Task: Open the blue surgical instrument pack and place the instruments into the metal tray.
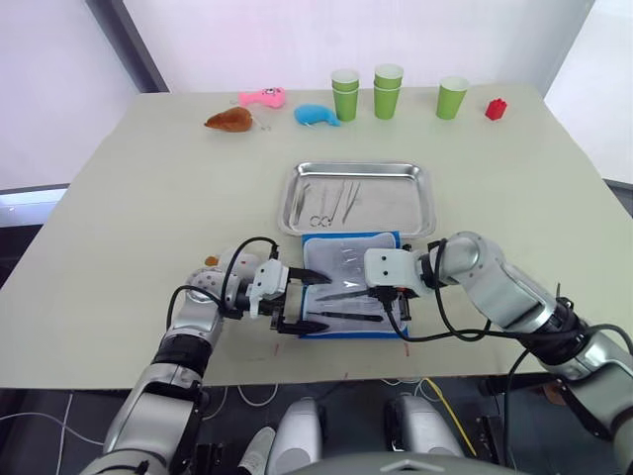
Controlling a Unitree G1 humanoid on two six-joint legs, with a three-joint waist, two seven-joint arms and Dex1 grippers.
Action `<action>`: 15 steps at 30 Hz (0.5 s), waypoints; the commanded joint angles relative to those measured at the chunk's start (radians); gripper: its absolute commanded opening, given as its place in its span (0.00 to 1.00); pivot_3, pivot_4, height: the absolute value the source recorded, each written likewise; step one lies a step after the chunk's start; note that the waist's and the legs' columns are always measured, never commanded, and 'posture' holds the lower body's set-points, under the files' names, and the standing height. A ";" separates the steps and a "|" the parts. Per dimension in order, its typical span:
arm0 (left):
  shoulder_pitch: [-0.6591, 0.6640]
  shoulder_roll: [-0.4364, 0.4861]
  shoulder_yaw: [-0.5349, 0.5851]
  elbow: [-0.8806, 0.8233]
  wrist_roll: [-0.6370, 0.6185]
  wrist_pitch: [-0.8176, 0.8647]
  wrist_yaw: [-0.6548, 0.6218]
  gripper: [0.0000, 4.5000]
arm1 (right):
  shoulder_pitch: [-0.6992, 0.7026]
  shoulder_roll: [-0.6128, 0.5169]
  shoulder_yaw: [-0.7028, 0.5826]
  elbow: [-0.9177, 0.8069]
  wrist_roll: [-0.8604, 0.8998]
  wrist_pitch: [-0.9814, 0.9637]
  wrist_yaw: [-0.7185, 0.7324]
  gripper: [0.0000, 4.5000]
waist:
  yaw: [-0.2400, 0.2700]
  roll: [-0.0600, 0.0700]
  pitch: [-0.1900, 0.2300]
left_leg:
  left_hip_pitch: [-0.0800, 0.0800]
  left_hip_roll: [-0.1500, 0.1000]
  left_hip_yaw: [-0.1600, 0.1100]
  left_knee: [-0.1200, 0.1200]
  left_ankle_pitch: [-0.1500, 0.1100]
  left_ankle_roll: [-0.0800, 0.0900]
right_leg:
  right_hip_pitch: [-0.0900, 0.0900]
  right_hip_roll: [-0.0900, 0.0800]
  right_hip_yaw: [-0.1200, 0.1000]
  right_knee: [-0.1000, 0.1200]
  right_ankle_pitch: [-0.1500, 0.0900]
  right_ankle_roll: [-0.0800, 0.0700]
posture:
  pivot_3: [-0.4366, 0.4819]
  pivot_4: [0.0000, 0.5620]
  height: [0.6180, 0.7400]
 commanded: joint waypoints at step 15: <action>0.085 -0.014 -0.066 0.038 0.073 0.017 -0.017 1.00 | -0.067 -0.097 0.047 -0.119 -0.081 0.062 0.059 0.01 | -0.001 0.000 0.000 | -0.002 -0.002 -0.003 0.000 0.000 0.000 | 0.000 -0.001 0.000 -0.001 -0.001 0.001 | 0.48 0.27 1.00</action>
